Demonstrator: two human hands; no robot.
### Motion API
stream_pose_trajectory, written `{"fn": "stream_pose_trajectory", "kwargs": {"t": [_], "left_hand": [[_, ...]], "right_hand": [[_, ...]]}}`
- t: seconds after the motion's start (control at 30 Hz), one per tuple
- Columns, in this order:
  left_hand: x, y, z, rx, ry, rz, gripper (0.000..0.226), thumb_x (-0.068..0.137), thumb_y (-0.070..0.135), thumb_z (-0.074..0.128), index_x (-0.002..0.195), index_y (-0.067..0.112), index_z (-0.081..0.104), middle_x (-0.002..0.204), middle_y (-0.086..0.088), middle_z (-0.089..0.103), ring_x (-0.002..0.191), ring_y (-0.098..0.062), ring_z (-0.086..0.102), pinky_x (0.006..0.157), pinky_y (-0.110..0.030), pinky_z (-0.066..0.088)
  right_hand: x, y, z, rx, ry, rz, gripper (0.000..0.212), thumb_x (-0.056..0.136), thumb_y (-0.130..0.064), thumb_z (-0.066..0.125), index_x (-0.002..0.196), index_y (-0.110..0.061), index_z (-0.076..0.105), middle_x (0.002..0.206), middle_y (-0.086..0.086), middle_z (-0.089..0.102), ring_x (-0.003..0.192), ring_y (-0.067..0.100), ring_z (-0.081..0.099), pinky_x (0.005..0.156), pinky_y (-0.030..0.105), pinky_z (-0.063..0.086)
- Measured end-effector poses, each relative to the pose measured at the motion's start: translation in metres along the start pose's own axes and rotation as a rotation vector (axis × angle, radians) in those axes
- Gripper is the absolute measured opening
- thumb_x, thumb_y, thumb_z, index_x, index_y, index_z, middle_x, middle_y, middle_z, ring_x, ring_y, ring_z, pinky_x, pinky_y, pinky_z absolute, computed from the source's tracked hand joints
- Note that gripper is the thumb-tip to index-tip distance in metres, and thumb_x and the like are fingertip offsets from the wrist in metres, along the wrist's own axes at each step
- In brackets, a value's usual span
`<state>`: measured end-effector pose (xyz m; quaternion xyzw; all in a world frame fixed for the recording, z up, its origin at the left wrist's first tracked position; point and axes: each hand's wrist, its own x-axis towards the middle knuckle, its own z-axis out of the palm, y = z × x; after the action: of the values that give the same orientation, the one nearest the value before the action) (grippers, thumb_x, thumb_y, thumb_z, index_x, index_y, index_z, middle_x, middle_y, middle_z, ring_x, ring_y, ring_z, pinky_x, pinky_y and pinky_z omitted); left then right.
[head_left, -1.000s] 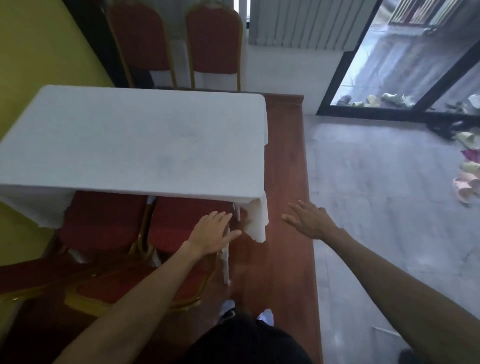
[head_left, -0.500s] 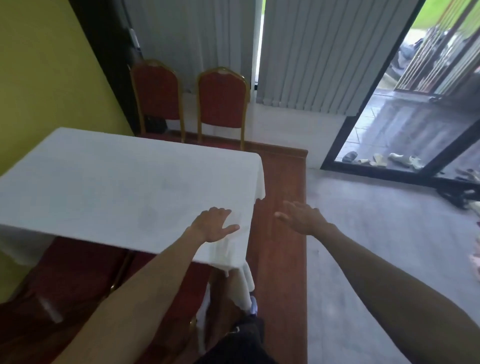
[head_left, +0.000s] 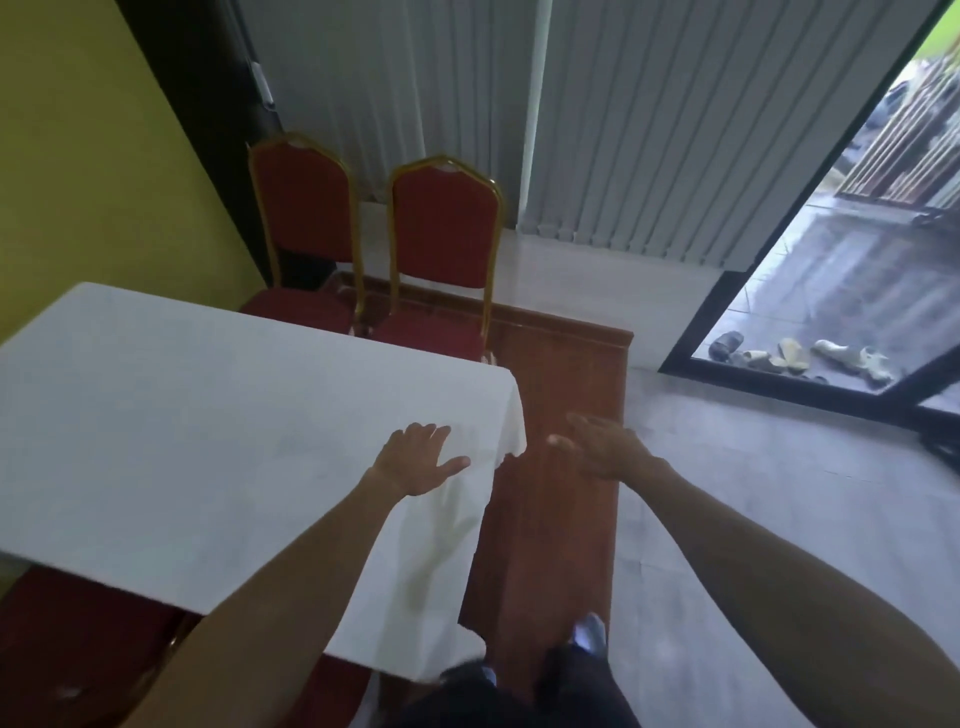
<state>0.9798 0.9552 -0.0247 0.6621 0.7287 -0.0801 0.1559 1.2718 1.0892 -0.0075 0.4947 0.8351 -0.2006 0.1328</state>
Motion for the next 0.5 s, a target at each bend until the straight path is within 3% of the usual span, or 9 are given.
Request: {"fn": "stream_pose_trajectory", "kwargs": {"t": [0.2, 0.3, 0.4, 0.5], "left_hand": [[0.084, 0.03, -0.006, -0.06, 0.013, -0.129, 0.103, 0.077, 0.084, 0.002, 0.15, 0.019, 0.034, 0.154, -0.004, 0.04, 0.138, -0.028, 0.039, 0.114, -0.05, 0.028], [0.124, 0.049, -0.015, -0.096, 0.014, -0.18, 0.097, 0.082, 0.083, 0.009, 0.15, 0.018, 0.036, 0.154, -0.005, 0.04, 0.139, -0.03, 0.039, 0.114, -0.05, 0.026], [0.163, 0.065, -0.022, -0.14, 0.082, -0.205, 0.101, 0.084, 0.084, 0.007, 0.141, 0.013, 0.051, 0.142, -0.012, 0.053, 0.127, -0.036, 0.053, 0.106, -0.052, 0.037], [0.204, 0.078, -0.04, -0.175, 0.017, -0.261, 0.105, 0.08, 0.087, 0.005, 0.147, 0.016, 0.041, 0.15, -0.01, 0.045, 0.136, -0.032, 0.043, 0.111, -0.05, 0.032]], "right_hand": [[0.097, 0.06, -0.025, 0.002, -0.012, -0.042, 0.117, 0.065, -0.099, 0.002, 0.155, -0.028, 0.025, 0.16, 0.004, 0.031, 0.146, 0.032, 0.029, 0.115, 0.061, 0.025], [0.143, 0.089, -0.056, -0.014, -0.05, -0.072, 0.106, 0.073, -0.095, 0.012, 0.155, -0.029, 0.025, 0.161, 0.005, 0.029, 0.147, 0.033, 0.027, 0.117, 0.058, 0.022], [0.187, 0.115, -0.089, -0.068, -0.036, -0.138, 0.097, 0.08, -0.09, 0.016, 0.155, -0.03, 0.026, 0.16, 0.007, 0.03, 0.146, 0.034, 0.029, 0.117, 0.058, 0.023], [0.237, 0.137, -0.122, -0.119, -0.057, -0.195, 0.102, 0.076, -0.094, 0.011, 0.155, -0.031, 0.026, 0.16, 0.007, 0.031, 0.144, 0.034, 0.032, 0.115, 0.058, 0.026]]}}
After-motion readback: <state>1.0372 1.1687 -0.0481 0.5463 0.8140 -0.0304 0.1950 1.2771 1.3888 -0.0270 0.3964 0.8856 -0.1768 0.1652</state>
